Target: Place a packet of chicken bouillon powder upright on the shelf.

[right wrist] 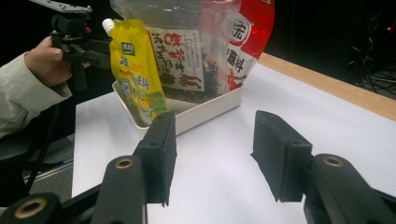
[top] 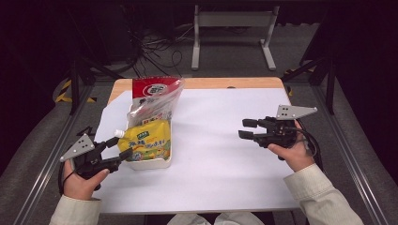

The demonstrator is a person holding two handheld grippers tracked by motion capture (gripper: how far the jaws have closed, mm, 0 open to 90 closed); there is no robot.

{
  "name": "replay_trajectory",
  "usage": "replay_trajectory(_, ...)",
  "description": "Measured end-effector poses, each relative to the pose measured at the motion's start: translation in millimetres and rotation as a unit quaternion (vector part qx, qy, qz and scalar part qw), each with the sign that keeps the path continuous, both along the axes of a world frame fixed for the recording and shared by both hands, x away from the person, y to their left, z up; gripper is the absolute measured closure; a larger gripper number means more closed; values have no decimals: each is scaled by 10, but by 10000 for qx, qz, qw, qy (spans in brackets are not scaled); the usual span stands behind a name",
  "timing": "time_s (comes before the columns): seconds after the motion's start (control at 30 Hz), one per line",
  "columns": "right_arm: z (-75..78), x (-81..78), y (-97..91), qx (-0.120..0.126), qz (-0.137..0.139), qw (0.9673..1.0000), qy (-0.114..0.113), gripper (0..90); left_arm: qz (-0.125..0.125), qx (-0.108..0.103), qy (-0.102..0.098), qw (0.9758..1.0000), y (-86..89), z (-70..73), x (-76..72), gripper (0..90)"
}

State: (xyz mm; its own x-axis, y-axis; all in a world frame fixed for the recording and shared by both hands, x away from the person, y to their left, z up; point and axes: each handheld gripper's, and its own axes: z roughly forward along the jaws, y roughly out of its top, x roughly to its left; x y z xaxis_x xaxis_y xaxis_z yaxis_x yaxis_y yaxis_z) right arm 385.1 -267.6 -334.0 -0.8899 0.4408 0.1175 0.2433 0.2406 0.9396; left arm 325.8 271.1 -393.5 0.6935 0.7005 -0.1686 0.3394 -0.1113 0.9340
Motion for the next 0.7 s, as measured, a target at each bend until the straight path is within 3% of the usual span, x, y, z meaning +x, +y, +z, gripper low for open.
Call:
replay_trajectory(0.33, 2, -83, -177, -208, -329, 9992, -124, 450, 207, 278, 69, 9994, 179, 7, -143, 222)
replay_trajectory(0.7, -48, -180, -502, -285, -833, 9960, -184, 382, 358, 361, 157, 9986, 349, -52, -220, 149)
